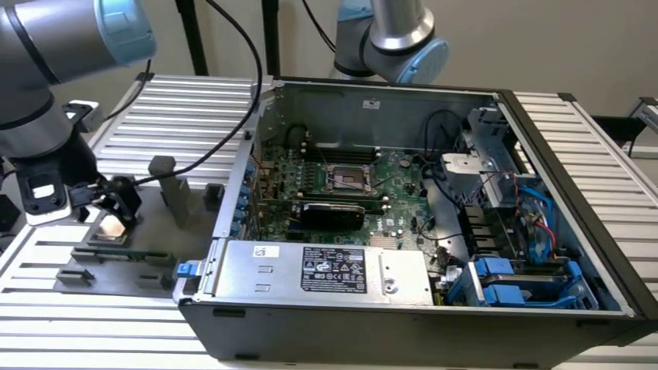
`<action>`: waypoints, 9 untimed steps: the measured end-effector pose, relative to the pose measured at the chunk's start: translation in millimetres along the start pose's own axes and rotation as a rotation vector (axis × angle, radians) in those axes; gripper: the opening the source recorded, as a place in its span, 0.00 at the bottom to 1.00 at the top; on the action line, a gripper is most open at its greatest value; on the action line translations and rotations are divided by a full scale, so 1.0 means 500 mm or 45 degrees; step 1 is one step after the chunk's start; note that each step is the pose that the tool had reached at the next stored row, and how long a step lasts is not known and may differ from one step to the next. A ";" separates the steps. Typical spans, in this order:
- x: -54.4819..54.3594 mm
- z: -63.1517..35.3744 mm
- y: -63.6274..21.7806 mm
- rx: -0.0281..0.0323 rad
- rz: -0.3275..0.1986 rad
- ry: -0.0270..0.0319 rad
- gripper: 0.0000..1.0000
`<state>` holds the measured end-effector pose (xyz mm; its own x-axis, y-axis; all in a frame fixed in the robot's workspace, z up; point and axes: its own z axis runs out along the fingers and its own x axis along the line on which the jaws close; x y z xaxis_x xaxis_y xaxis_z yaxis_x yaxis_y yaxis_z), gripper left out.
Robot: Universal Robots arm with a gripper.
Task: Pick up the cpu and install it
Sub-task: 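Pick up the cpu and move it towards the insertion slot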
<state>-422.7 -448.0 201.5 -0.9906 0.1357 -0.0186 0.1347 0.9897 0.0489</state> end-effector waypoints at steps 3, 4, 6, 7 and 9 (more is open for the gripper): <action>0.001 0.011 0.000 -0.0001 0.000 0.0000 0.83; 0.002 0.014 0.000 0.0000 0.000 -0.0001 0.83; 0.005 0.022 0.002 -0.0001 0.000 -0.0001 0.83; 0.005 0.026 0.004 0.0000 0.000 0.0000 0.83; 0.006 0.029 0.007 0.0001 0.000 0.0003 0.83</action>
<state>-424.9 -443.5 187.0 -0.9906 0.1358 -0.0184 0.1348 0.9897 0.0488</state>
